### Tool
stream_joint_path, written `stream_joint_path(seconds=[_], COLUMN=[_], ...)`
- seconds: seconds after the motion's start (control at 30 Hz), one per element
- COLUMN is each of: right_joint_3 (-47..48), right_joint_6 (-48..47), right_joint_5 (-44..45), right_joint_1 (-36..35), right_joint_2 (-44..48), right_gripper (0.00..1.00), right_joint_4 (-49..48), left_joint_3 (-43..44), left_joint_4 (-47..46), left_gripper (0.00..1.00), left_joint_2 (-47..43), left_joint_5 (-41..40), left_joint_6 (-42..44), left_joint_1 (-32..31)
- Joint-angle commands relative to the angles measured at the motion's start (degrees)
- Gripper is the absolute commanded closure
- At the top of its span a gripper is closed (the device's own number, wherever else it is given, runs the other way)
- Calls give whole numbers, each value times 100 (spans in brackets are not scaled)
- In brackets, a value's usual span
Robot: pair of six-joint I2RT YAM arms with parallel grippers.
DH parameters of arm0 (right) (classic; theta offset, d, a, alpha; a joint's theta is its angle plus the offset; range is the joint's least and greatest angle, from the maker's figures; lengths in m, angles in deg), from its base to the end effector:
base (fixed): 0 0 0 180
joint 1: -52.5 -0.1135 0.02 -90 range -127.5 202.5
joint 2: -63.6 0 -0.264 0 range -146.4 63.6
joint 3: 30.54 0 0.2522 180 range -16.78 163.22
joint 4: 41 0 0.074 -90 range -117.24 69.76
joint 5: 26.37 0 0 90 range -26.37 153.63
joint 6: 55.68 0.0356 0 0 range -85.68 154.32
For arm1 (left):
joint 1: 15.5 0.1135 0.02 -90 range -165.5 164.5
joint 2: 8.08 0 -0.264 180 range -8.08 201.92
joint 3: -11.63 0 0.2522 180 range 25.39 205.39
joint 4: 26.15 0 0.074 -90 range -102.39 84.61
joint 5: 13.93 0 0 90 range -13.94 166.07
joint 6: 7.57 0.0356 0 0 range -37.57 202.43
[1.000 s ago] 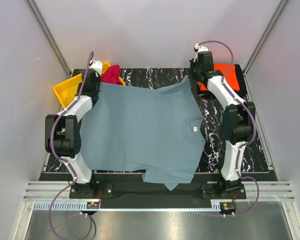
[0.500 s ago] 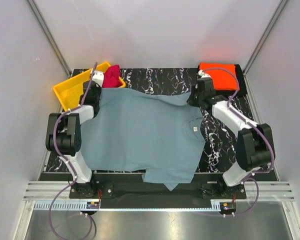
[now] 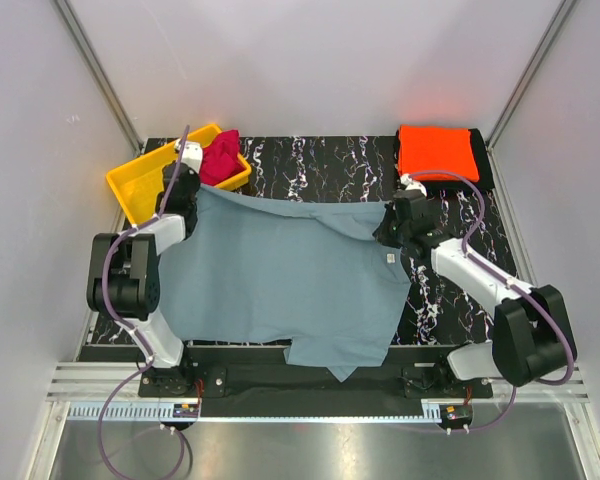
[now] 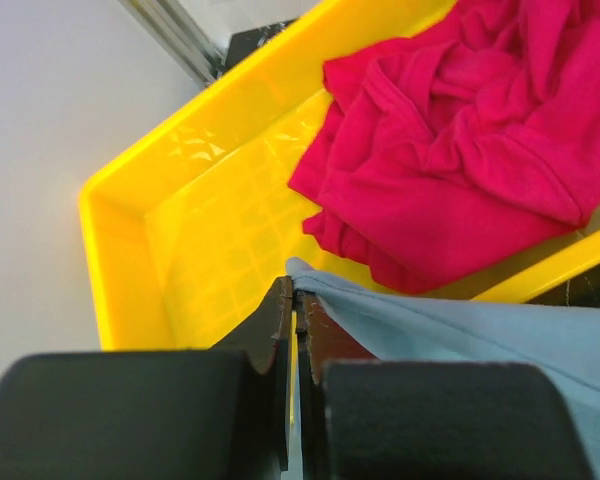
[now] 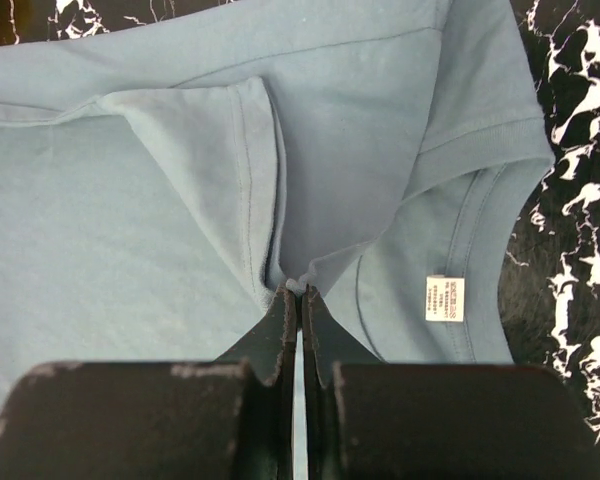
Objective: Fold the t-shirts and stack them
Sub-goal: Fold the tshirt
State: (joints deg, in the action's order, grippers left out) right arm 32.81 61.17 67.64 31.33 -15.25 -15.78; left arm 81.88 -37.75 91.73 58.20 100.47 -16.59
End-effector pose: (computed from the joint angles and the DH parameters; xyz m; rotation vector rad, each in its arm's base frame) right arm 0.2760 0.1042 0.2337 0.1512 2.3003 0.3565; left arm 0.3871 0.0036 0.2160 0.1008 1.8960 0.4955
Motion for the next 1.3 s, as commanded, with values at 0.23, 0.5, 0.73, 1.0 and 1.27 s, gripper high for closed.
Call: stream_joint_path(seconds=[0.23,0.5,0.73,1.0,1.27], right_joint_3=[-493,-836,-986,-1108,-1390], right_joint_6=[417,602,628,690,654], right_joint_5=[-111,-304,-164,-384,-1305], right_joint_1=[-326,-370,-388,-388,-388], right_joint_2=[888,915,1372,1881,1829], right_gripper=[100,100,100,100,81], right_joint_4=[93,172,453,734,699], left_joint_3=[-191,-436,-701,-718,-561], left_joint_4=[39,-38,-417,-355,-883], left_gripper=[100,100,100,100,83], left_joint_2=[-278,-49,-102,-128,56], left_joint_5=[-893,-1904,-2335,-2406,-2423], left_joint_6=[111,743,859,824,912], left_joint_1=[-103,-524,-656,-648,-648])
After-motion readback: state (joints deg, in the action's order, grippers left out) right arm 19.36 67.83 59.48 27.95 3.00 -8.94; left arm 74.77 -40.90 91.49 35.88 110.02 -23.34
